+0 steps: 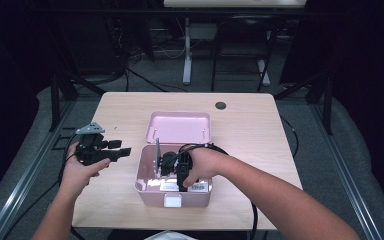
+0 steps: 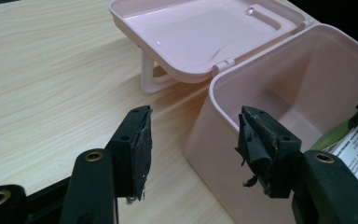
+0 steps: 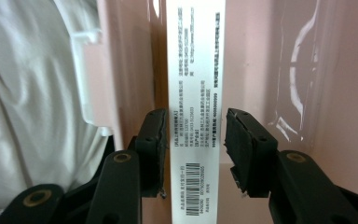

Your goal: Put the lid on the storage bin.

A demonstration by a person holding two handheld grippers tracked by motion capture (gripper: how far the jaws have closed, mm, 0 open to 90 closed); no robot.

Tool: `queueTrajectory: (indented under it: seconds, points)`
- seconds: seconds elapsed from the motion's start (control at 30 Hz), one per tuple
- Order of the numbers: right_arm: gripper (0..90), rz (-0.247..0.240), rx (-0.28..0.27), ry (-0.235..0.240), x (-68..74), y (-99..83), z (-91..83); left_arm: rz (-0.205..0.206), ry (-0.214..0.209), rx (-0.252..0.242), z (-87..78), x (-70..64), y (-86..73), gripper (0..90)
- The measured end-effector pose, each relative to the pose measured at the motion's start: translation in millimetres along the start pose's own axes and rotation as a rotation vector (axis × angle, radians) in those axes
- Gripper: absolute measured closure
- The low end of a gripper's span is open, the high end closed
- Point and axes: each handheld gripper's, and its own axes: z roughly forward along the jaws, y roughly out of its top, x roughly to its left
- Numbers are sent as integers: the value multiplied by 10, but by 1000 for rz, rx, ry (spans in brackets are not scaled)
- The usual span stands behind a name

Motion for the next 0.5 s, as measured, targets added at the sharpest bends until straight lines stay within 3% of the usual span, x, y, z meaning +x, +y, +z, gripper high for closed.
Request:
queueTrajectory:
  seconds: [0.3, 0.5]
  points:
    - [522, 33, -73, -48, 1, -73, -215, -2, -3, 7, 7, 9, -11, 447]
    - [464, 114, -118, -72, -48, -154, -337, -1, -4, 8, 7, -3, -10, 449]
